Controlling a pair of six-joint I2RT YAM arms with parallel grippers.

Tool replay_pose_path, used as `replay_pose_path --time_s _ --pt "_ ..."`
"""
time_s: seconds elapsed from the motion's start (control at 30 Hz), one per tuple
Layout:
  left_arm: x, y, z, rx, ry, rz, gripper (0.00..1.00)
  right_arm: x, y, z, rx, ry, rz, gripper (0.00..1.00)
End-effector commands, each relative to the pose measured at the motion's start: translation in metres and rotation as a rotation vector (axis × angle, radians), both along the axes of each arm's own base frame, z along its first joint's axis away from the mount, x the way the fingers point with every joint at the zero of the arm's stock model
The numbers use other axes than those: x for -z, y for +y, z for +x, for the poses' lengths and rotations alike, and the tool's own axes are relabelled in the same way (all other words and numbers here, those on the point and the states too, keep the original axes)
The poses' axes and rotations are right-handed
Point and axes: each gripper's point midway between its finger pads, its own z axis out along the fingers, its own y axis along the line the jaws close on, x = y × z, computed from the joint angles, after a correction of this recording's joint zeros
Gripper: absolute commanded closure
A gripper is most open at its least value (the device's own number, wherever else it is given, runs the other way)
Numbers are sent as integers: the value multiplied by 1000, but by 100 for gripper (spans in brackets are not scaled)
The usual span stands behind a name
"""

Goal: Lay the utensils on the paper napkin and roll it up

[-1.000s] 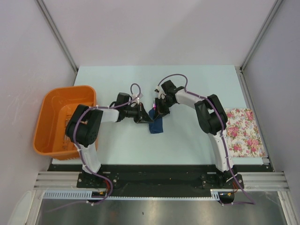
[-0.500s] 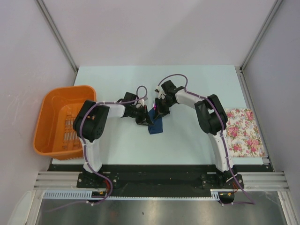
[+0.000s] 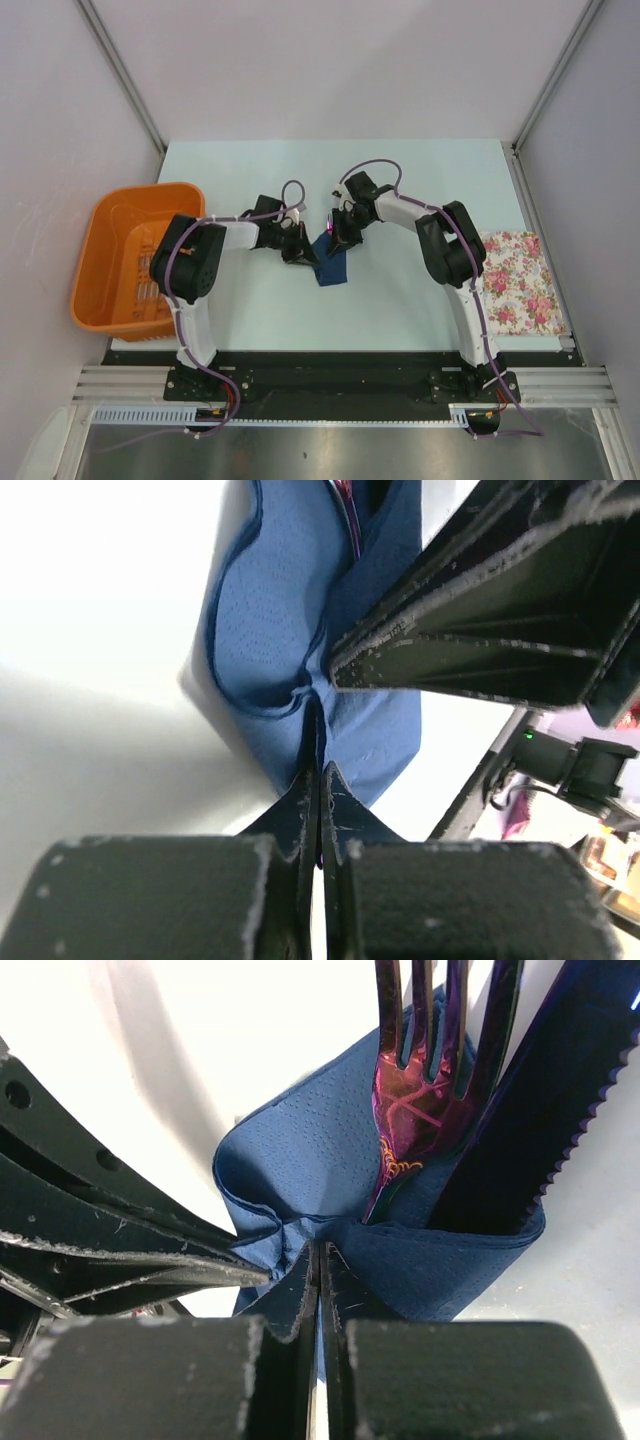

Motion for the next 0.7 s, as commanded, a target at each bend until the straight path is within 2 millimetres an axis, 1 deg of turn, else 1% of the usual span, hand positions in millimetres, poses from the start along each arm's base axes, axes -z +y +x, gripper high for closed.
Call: replay_pose_path --time_s 0.0,0.03,0.07,0.13,0.17,0.23,0.27,0.33,0.43,0.47,0.5,0.57,0.6,0.67 --pt "-47 -24 5 15 -116 -167 100 62 -18 -9 1 14 -178 100" --pt "-49 -28 1 11 -97 -185 100 63 -19 -8 6 17 -182 100" --pt "-52 -34 -1 24 -112 -195 100 63 -18 -8 5 14 -181 100" --pt "-49 -42 -5 35 -104 -192 100 63 -19 -8 13 19 -182 100" --pt "-41 -44 -4 27 -92 -178 100 63 -17 -8 11 19 -178 100" --pt "-33 -47 -3 13 -67 -163 100 64 -18 -8 14 23 -179 100" --pt "-20 -46 -3 -4 -45 -134 100 63 -18 -7 15 18 -179 100" --pt "-12 -45 0 -7 -42 -117 100 64 -20 -6 21 18 -182 100" --pt "11 -36 -2 -17 -9 -42 100 64 -22 -5 24 21 -184 100" --pt "17 -33 -3 -17 0 -17 100 65 -23 -5 26 24 -184 100" --pt "27 -27 -8 -11 18 32 100 64 -23 -5 25 21 -185 100" --pt "36 -19 -11 0 22 86 100 64 -25 -4 32 24 -183 100" --pt "43 -12 -14 12 28 130 100 62 -25 -3 32 20 -180 100" --pt "46 -7 -15 24 27 162 100 57 -26 1 37 17 -156 100"
